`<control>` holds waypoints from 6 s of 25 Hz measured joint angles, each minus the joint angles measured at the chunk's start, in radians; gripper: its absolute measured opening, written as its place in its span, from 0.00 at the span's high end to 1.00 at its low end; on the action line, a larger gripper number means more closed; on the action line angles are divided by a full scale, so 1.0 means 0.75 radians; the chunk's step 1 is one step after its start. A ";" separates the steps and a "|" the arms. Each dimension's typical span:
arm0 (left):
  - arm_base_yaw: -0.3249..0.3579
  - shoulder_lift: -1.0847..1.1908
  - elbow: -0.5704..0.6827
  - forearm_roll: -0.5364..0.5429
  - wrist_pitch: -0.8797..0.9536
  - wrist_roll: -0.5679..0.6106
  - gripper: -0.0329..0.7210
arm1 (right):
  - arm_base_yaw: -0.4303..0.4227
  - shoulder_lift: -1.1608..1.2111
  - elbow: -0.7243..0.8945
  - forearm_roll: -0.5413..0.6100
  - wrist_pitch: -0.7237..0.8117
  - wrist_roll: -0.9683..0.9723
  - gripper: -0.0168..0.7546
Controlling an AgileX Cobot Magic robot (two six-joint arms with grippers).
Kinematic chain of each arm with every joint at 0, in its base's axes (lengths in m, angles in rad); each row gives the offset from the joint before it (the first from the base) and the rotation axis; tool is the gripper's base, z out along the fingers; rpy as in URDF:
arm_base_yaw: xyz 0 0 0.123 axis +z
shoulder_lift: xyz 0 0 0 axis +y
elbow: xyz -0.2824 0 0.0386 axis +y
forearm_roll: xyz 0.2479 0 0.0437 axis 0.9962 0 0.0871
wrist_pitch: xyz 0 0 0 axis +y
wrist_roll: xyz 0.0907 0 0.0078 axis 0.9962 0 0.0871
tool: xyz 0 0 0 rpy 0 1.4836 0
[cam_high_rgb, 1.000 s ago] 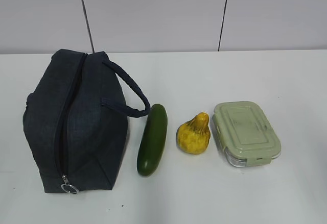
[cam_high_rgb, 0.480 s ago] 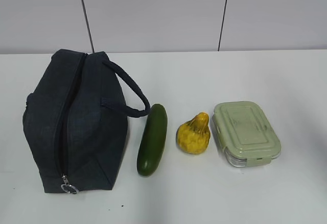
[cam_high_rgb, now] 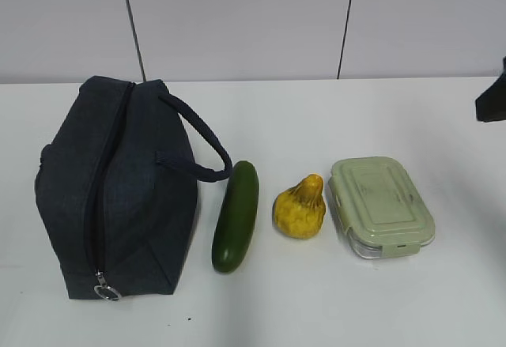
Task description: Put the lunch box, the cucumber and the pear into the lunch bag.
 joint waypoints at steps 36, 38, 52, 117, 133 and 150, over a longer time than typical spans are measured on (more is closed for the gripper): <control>0.000 0.000 0.000 0.000 0.000 0.000 0.64 | -0.508 1.086 -0.274 1.002 0.475 -0.988 0.55; 0.000 0.000 0.000 0.000 0.000 0.000 0.64 | -0.514 1.088 -0.274 0.982 0.470 -0.985 0.55; 0.000 0.000 0.000 0.000 0.000 0.000 0.64 | -0.515 1.088 -0.293 0.848 0.470 -0.995 0.54; 0.000 0.000 0.000 0.000 0.000 0.000 0.64 | -0.351 1.258 -0.365 0.954 0.493 -1.143 0.47; 0.000 0.000 0.000 0.000 0.000 0.000 0.64 | -0.351 1.258 -0.365 0.954 0.495 -1.143 0.49; 0.000 0.000 0.000 0.000 0.000 0.000 0.64 | -0.351 1.258 -0.365 0.957 0.498 -1.143 0.49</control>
